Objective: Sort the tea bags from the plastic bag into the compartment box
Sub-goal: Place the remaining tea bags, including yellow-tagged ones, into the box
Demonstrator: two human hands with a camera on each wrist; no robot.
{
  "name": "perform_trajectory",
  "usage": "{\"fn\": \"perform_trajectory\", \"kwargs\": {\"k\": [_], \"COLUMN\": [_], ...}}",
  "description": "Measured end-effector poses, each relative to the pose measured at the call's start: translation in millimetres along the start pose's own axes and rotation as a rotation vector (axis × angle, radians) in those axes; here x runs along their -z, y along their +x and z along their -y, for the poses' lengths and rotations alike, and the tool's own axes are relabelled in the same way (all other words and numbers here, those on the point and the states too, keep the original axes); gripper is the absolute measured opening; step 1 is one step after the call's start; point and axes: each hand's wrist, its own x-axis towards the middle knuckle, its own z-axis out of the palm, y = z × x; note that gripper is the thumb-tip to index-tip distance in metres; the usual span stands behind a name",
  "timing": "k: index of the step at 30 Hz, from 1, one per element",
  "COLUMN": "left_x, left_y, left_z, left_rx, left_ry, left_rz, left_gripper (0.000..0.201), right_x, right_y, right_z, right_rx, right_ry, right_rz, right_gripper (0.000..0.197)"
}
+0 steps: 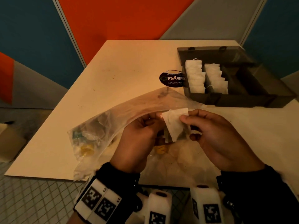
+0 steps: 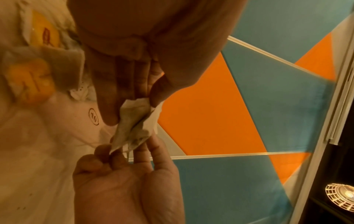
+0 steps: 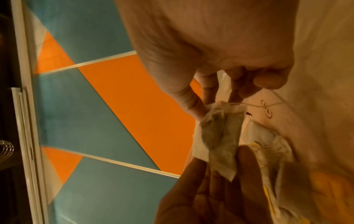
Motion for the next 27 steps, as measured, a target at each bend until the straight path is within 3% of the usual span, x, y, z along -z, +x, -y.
{"fn": "perform_trajectory", "kwargs": {"k": [9, 15, 20, 24, 27], "left_x": [2.2, 0.6, -11.7, -17.1, -20.6], "left_y": [2.5, 7.8, 5.0, -0.7, -4.7], "left_z": [3.2, 4.7, 1.1, -6.6, -3.9], "left_rx": [-0.052, -0.059, 0.015, 0.23, 0.213], "left_ry": [-0.011, 0.042, 0.171, 0.364, 0.39], "left_rz": [-0.018, -0.163, -0.246, 0.002, 0.115], "left_gripper": [0.013, 0.009, 0.008, 0.045, 0.043], "right_x": [23.1, 47.8, 48.0, 43.6, 38.5], "right_y": [-9.7, -22.9, -24.1, -21.6, -20.7], "right_z": [-5.4, -5.1, -3.1, -1.6, 0.7], "right_rx": [0.013, 0.001, 0.015, 0.056, 0.062], "right_ry": [-0.031, -0.032, 0.034, 0.055, 0.061], "right_rz": [0.063, 0.103, 0.062, 0.031, 0.043], "right_gripper": [0.003, 0.022, 0.009, 0.016, 0.018]}}
